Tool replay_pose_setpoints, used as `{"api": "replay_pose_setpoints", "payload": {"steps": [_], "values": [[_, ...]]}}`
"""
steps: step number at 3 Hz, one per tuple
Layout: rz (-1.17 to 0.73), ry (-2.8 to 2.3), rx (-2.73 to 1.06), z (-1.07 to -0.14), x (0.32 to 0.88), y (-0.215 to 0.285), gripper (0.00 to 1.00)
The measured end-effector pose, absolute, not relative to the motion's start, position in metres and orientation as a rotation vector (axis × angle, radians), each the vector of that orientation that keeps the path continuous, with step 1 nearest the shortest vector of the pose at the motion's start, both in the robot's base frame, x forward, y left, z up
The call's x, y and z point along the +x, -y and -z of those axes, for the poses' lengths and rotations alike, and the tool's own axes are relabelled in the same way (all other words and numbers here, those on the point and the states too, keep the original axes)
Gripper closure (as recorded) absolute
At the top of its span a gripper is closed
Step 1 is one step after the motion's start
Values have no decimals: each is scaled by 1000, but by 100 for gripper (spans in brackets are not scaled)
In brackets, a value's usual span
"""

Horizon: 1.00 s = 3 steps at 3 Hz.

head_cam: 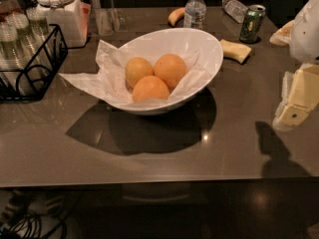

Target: Pick orange from white bowl

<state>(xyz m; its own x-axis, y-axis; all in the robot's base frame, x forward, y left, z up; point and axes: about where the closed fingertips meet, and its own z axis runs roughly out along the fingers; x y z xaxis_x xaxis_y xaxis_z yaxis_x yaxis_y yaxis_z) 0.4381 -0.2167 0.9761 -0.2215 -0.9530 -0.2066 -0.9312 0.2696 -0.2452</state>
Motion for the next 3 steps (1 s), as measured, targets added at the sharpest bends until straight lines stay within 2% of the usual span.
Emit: {"api": "replay_pose_setpoints", "payload": {"steps": [2,3], "values": [[35,-2170,-1737,-981,453,210,0],[-76,-2056,-1820,-984,489,183,0]]}}
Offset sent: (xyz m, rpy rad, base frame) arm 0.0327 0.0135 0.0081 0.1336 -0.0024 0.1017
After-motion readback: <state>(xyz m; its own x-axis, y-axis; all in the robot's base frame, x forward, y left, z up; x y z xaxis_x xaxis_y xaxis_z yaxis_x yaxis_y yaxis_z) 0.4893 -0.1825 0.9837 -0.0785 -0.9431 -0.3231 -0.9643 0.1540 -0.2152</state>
